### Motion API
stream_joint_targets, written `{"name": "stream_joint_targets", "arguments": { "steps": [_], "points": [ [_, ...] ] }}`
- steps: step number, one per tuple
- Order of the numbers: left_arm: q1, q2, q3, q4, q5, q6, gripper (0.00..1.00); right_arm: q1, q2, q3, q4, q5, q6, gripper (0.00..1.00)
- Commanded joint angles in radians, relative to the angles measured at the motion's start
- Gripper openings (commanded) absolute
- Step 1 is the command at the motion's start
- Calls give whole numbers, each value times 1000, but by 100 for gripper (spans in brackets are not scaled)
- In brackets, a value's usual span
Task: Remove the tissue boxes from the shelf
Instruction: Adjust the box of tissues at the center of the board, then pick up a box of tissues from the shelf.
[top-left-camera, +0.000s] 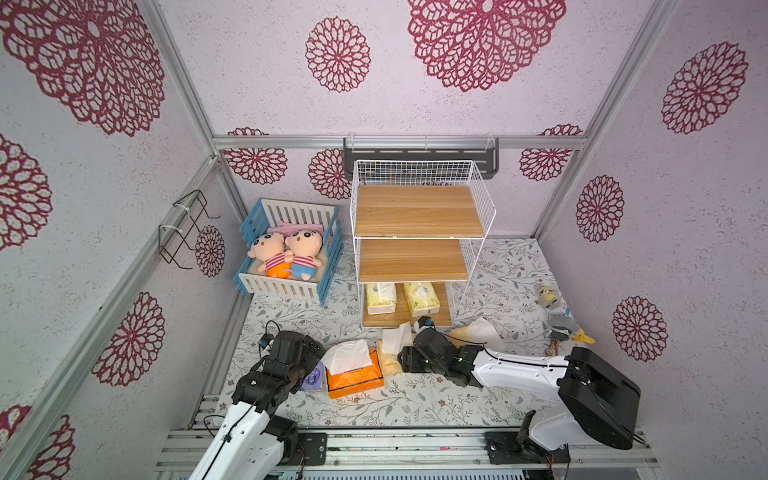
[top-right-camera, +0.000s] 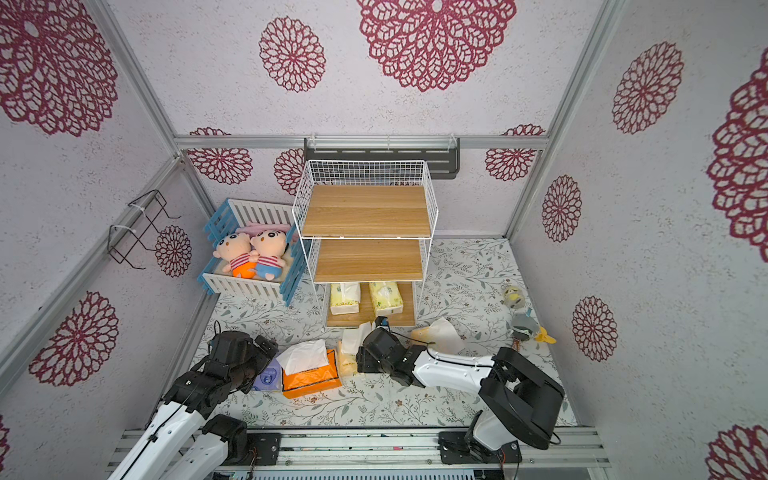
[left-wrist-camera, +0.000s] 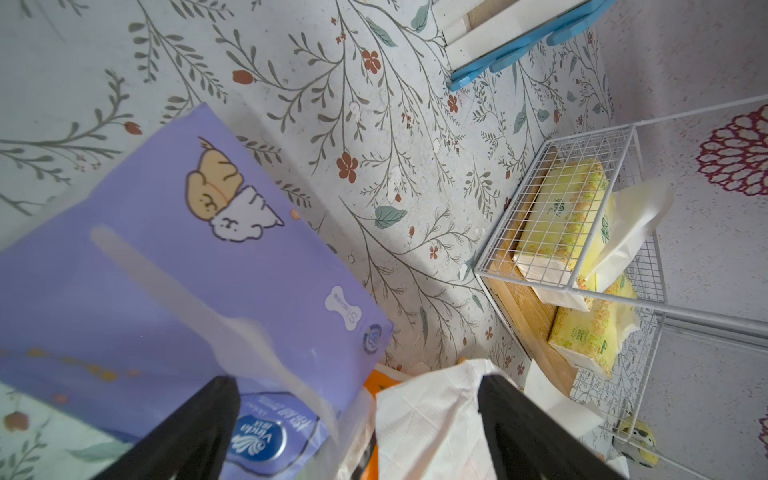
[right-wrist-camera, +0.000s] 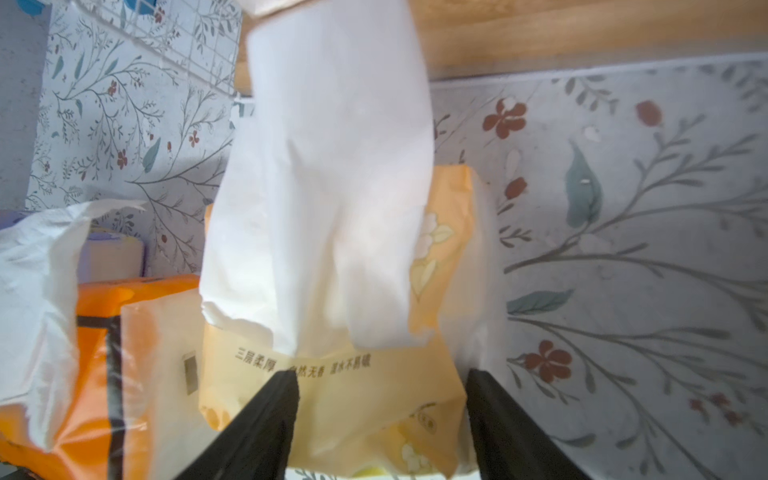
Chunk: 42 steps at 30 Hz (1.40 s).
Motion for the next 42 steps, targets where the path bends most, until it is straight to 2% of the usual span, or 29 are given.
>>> {"name": "stream_joint_targets", "arguments": {
  "steps": [1, 6, 9, 14, 16, 18, 21, 24, 29, 36, 42],
  "points": [
    [24, 16, 36, 56, -22, 69, 97, 32, 7, 24, 46, -8, 49, 70],
    [74, 101, 158, 68, -24, 224, 97, 44, -52, 22, 16, 51, 64, 70],
    [100, 160, 222, 119, 10, 305, 97, 45, -147, 29, -20, 116, 64, 70],
    [106, 253, 301, 265, 130, 393, 97, 15, -325, -8, -24, 212, 95, 70],
    [106, 284, 326, 312, 195, 405, 97, -28, -361, -35, -7, 205, 95, 71],
    [101, 303, 333, 380, 264, 414, 97, -94, -372, -65, 37, 145, 89, 70],
    [83, 313, 327, 465, 323, 420, 97, -180, -353, -114, 174, 44, 85, 70],
    [55, 321, 331, 507, 342, 441, 97, -208, -305, -135, 308, 14, 75, 70],
    [12, 338, 346, 557, 367, 464, 97, -227, -182, -111, 429, 13, 61, 70],
    [-5, 374, 371, 607, 348, 467, 97, -232, -69, -68, 482, 117, 16, 70],
    [-15, 417, 398, 628, 346, 465, 97, -240, 37, -51, 624, 90, -20, 70]
  ]
}}
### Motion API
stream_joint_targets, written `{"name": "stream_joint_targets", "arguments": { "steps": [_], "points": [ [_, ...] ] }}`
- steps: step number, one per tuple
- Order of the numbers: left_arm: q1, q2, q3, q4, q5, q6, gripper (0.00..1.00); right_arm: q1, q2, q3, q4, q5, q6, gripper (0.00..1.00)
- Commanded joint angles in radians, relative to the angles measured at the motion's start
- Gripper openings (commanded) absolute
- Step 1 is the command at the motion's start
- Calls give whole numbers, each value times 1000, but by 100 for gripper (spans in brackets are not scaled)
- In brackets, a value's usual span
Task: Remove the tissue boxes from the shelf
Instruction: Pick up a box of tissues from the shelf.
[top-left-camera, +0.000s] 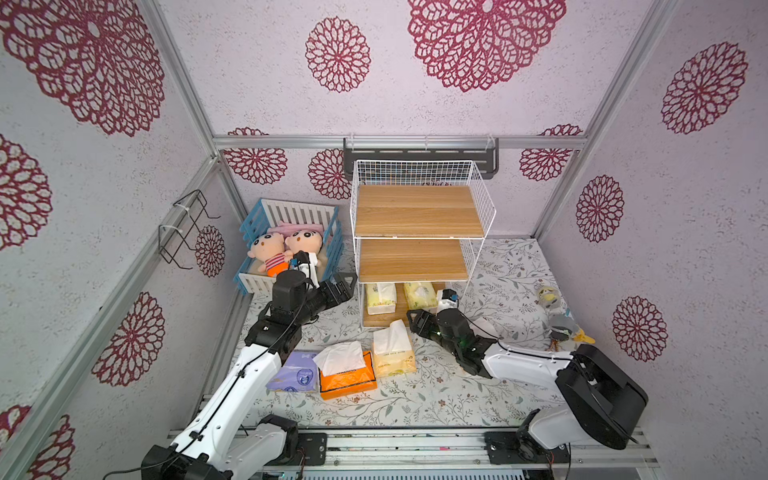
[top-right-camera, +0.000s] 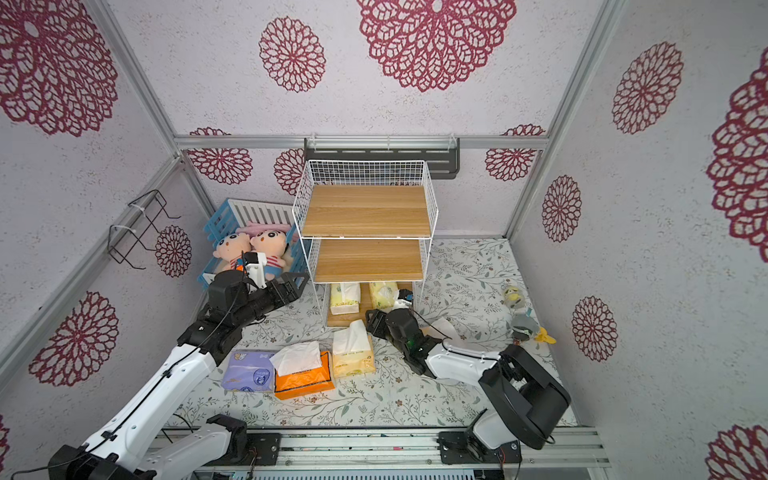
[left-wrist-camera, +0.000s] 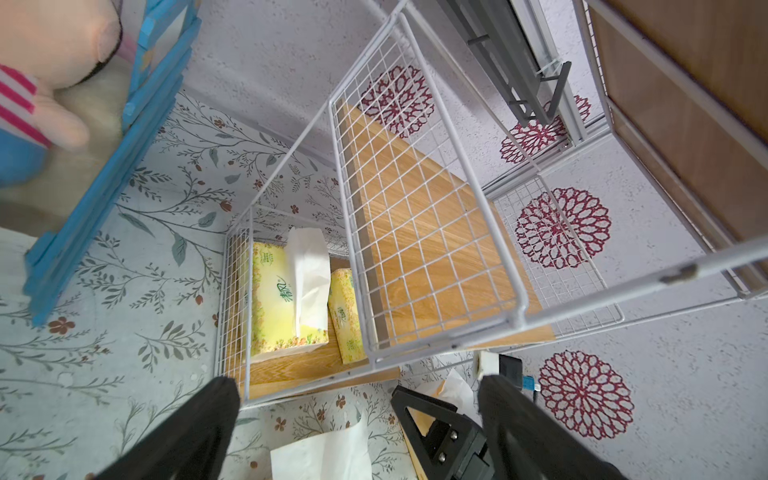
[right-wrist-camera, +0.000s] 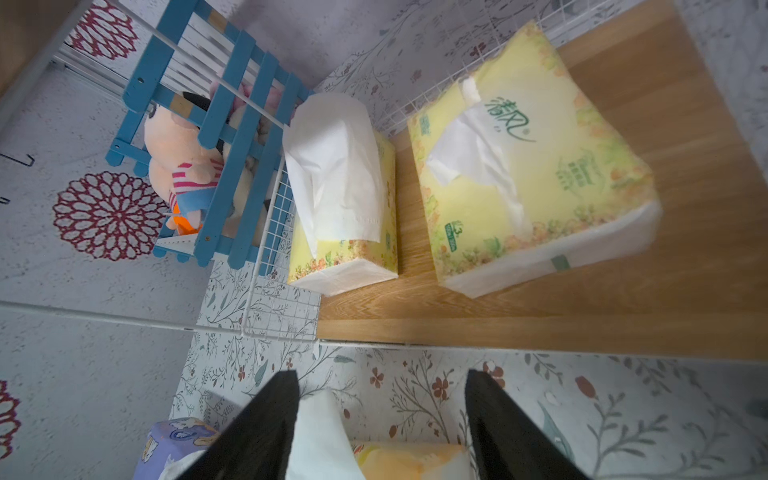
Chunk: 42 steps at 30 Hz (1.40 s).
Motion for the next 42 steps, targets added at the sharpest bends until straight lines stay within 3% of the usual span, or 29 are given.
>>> {"name": "stream_joint_targets", "arguments": {
  "steps": [1, 22, 32, 42],
  "points": [
    [-12, 21, 32, 47, -4, 15, 97, -12, 51, 42, 128, 7, -43, 70],
    [-20, 75, 38, 79, -20, 19, 97, -30, 410, 392, 38, 4, -93, 71],
    [-23, 94, 49, 81, -6, 21, 97, -32, 515, 509, -39, -2, -101, 72],
    [-22, 93, 50, 75, -9, 23, 97, -32, 498, 511, -36, 2, -115, 49]
  ]
}}
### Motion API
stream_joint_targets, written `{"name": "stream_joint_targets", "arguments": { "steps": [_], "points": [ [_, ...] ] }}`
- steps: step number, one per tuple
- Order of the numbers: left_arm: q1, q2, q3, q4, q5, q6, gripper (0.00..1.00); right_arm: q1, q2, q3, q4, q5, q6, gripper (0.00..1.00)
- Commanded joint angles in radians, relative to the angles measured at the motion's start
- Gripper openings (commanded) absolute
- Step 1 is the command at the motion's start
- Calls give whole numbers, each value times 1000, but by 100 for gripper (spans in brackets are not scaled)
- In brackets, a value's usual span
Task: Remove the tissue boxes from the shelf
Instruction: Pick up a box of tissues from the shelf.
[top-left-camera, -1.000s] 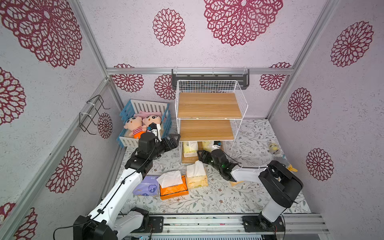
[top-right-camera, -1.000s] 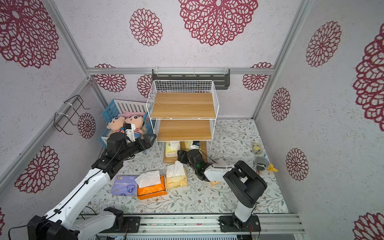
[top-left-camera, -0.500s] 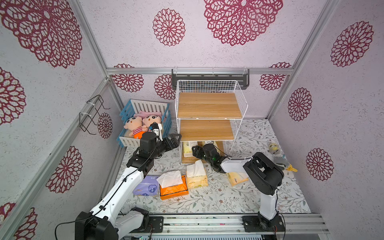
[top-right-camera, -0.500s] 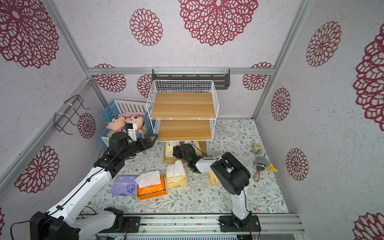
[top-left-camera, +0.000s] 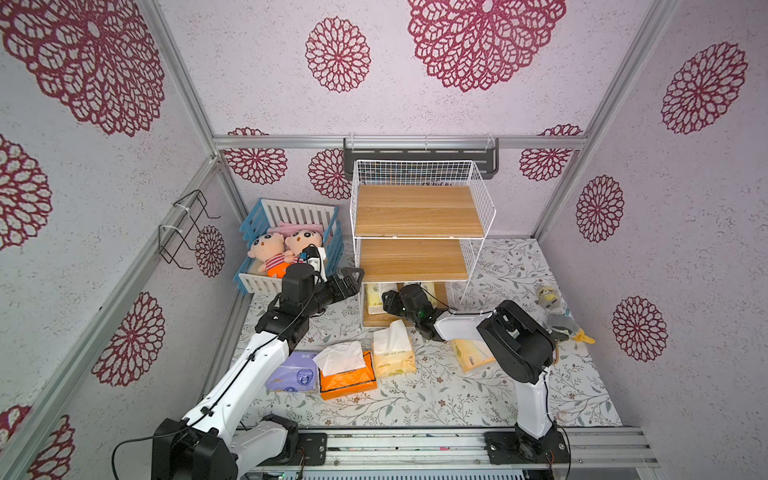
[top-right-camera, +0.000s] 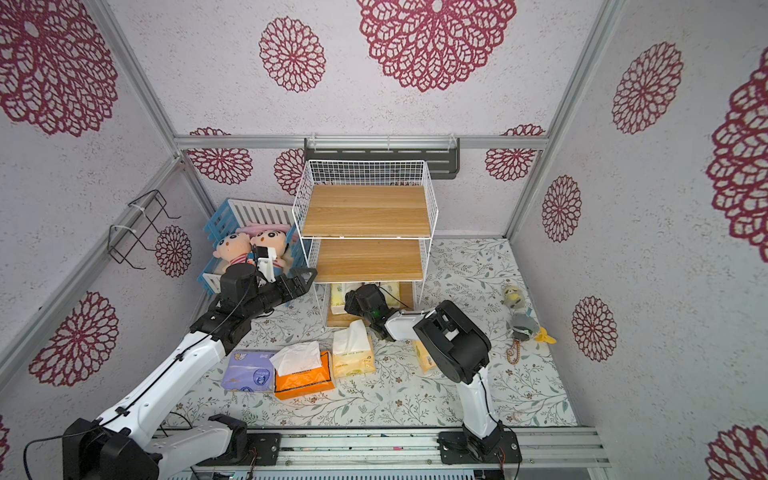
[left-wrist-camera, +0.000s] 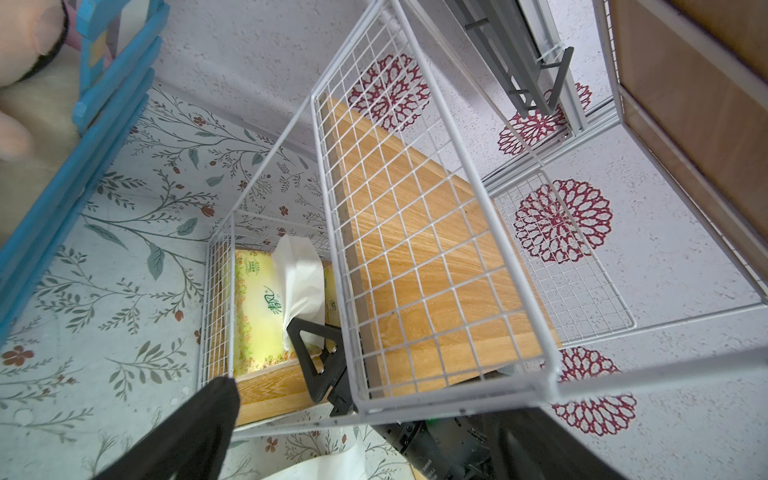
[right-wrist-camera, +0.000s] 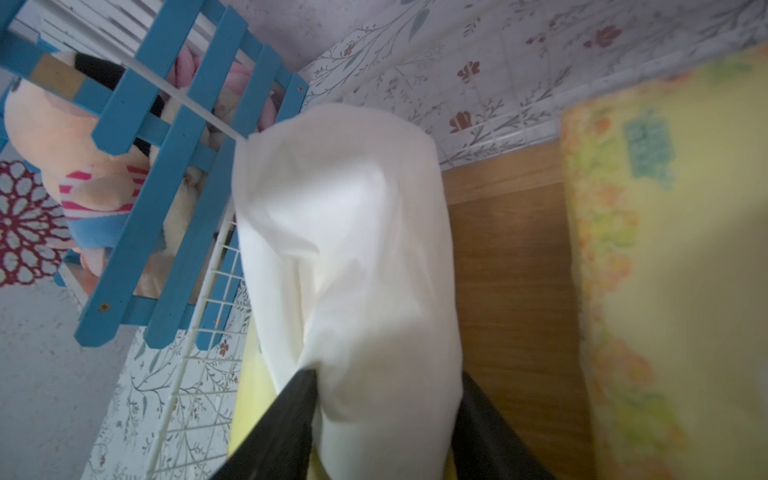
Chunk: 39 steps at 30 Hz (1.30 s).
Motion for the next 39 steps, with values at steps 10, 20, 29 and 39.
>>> {"name": "stream_joint_targets", "arguments": {
  "steps": [10, 20, 29, 39],
  "points": [
    [-6, -1, 34, 2, -9, 11, 97, -10, -96, 19, -29, -4, -21, 7],
    [-8, -6, 60, -10, -25, 24, 97, -12, -236, -72, -50, -44, 101, 0],
    [-12, -12, 90, -32, -27, 30, 97, -19, -381, -190, -44, -67, 166, 0],
    [-13, -23, 106, -47, -37, 42, 97, -18, -572, -341, -82, -110, 181, 0]
  ]
}}
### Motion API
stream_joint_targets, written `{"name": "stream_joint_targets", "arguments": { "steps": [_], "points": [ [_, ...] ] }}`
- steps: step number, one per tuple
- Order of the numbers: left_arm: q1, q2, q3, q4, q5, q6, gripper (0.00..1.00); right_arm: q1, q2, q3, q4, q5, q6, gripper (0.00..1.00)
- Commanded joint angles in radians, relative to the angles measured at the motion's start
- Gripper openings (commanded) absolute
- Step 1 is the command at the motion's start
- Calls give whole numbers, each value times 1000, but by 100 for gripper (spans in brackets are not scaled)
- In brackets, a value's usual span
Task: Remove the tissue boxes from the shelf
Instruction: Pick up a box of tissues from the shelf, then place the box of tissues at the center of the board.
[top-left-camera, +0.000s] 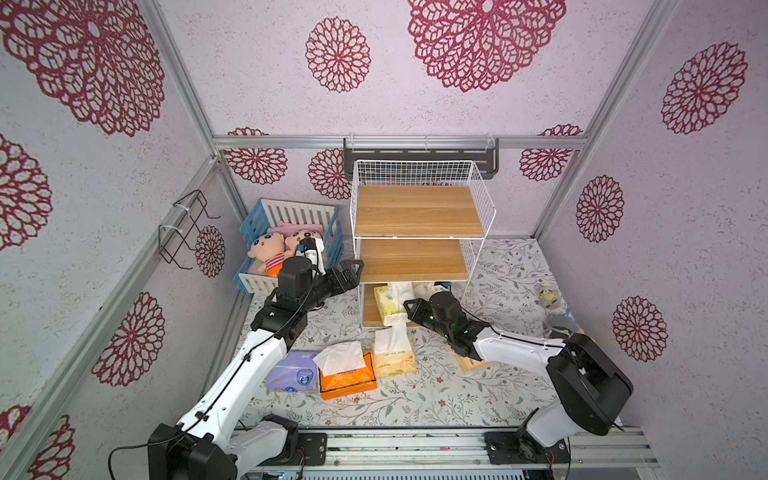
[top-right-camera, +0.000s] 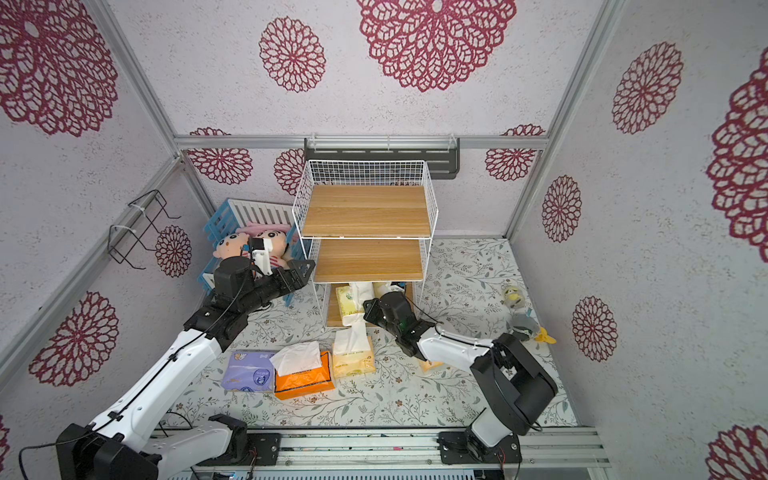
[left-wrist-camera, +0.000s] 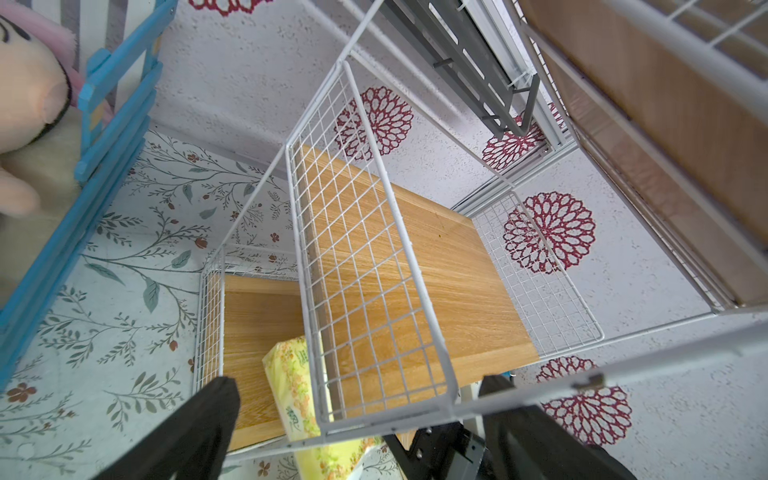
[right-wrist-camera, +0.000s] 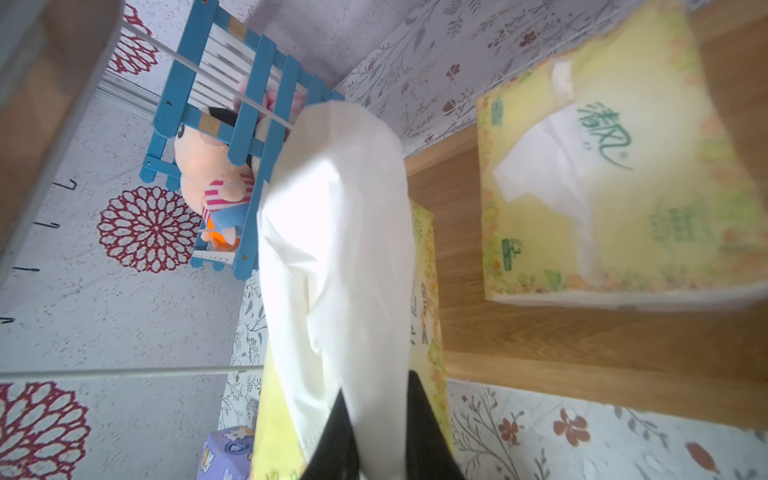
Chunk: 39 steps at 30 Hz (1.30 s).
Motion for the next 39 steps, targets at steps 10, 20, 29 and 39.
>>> {"name": "stream_joint_targets", "arguments": {
  "steps": [10, 20, 29, 39],
  "points": [
    [-20, -6, 65, -20, -19, 15, 97, -1, -330, -143, -85, 21, 43, 0],
    [-45, -4, 97, -41, -48, 22, 97, 1, -533, -229, -285, 49, 34, 0],
    [-69, 4, 122, -55, -68, 23, 97, 45, -734, -256, -611, 154, 13, 0],
    [-114, 22, 156, -65, -97, 27, 97, 171, -694, -332, -637, 241, 51, 0]
  ]
}}
